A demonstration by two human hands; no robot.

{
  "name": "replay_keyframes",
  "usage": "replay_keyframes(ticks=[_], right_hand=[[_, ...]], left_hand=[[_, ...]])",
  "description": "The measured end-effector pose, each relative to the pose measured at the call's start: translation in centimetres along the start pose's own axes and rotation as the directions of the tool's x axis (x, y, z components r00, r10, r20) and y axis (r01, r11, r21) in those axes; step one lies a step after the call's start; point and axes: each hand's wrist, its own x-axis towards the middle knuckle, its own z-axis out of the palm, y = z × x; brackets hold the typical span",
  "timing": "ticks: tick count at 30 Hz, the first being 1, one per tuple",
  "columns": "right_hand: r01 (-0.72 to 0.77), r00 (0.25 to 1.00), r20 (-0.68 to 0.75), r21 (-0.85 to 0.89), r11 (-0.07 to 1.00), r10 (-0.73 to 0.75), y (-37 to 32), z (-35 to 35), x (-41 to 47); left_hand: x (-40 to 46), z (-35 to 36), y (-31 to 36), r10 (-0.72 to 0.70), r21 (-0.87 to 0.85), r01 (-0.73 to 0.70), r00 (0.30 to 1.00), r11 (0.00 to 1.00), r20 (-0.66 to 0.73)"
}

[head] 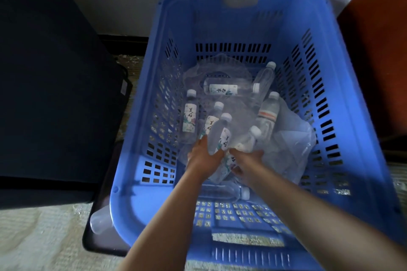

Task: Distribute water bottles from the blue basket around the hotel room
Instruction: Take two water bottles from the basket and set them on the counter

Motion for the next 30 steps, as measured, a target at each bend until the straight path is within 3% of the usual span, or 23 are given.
replay_keyframes(ticks=[4, 7, 12, 15, 19, 24, 30], right_hand=[[0.088, 0.981, -0.144, -0.248, 0.965, -0.127, -1.5, -2.3, -1.6], [0.088, 0.995, -0.011, -0.352, 0.932, -0.098, -1.4, -2.4, -1.1], [-0.076, 0.944, 0.291, -0.266, 0.961, 0.155, 0.5, 0.2, -0.6], [-0.132, 0.934, 0.305, -0.194, 0.972, 0.187, 1.1, 1.7, 1.4], [-0.149, 0.943, 0.262, -0.215, 0.965, 0.204, 1.5, 3.5, 3.1], [-0.026, 0.983, 0.174, -0.145, 0.989, 0.051, 1.2, 4.4, 6.1], [0.106, 0.946, 0.313, -0.038, 0.994, -0.089, -0.6, 0.5, 3.8]], left_hand=[[-3.0, -0.3, 0.4, -0.012, -0.001, 0.012, 1.000, 1.000, -0.011], [-2.7, 0.7, -1.0, -0.096, -0.037, 0.096, 0.995, 0.995, -0.010], [-1.7, -1.6, -1.4, -0.181, -0.139, 0.170, 0.981, 0.976, -0.069], [0.4, -3.2, -2.5, -0.197, -0.312, 0.145, 0.970, 0.939, -0.142], [3.0, -3.1, -3.1, -0.177, -0.358, 0.102, 0.967, 0.928, -0.183], [4.8, -2.1, -2.3, -0.069, -0.367, 0.012, 0.988, 0.930, -0.142], [3.4, -2.7, -1.3, -0.023, -0.463, -0.019, 0.996, 0.886, -0.084]])
